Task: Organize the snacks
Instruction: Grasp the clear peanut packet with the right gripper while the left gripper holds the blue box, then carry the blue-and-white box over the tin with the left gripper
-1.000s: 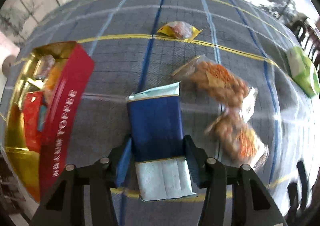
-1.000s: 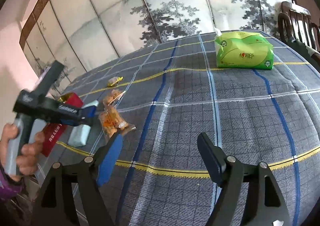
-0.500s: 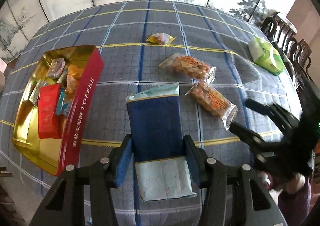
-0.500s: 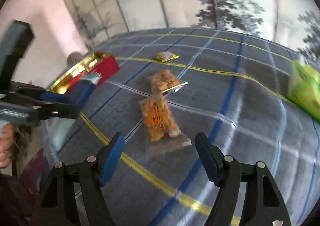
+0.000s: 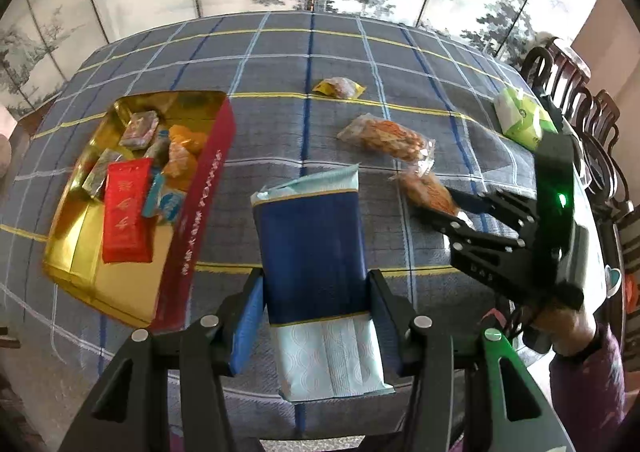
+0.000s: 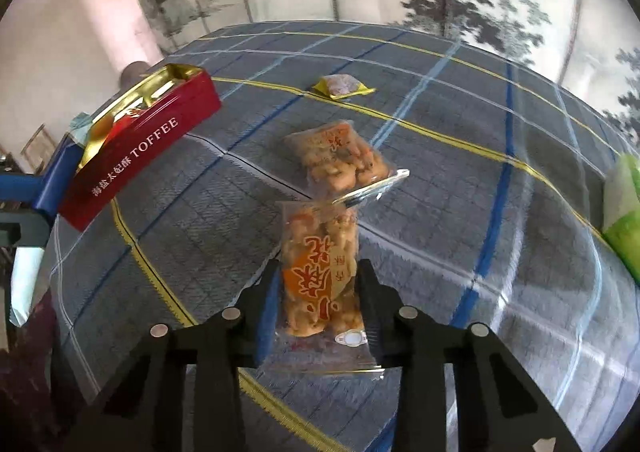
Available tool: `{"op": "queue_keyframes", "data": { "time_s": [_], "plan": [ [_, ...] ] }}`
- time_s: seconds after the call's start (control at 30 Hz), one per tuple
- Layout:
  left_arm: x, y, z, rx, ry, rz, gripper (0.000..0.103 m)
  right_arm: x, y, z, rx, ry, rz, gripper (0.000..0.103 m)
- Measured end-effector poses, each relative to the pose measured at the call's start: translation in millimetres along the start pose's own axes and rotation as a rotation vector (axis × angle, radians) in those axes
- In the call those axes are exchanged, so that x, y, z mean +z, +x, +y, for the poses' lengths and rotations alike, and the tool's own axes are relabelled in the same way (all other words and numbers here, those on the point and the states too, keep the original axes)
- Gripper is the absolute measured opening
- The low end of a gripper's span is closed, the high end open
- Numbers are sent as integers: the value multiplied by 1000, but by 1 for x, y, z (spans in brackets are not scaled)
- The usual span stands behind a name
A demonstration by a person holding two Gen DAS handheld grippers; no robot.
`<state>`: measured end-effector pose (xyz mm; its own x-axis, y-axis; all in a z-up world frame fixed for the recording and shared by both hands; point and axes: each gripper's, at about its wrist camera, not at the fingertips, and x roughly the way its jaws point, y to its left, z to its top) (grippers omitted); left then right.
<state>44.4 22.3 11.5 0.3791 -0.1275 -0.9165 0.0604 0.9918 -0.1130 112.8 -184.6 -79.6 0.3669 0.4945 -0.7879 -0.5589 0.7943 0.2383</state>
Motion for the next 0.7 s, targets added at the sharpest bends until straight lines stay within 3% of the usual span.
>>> {"op": "queue_keyframes", "data": {
  "time_s": [0.13, 0.33, 0.47, 0.7],
  "plan": [
    [-6, -13, 14, -2, -14, -23, 51, -31, -36, 0, 19, 105, -80, 34],
    [-15, -27, 34, 18, -28, -51, 52, -69, -88, -35, -83, 320, -218, 34],
    [-20, -32, 50, 23, -50, -60, 51, -77, -94, -69, -165, 446, -231, 34],
    [-26, -39, 76, 67, -69, -85, 51, -85, -79, -89, -243, 517, -183, 34]
  ]
}}
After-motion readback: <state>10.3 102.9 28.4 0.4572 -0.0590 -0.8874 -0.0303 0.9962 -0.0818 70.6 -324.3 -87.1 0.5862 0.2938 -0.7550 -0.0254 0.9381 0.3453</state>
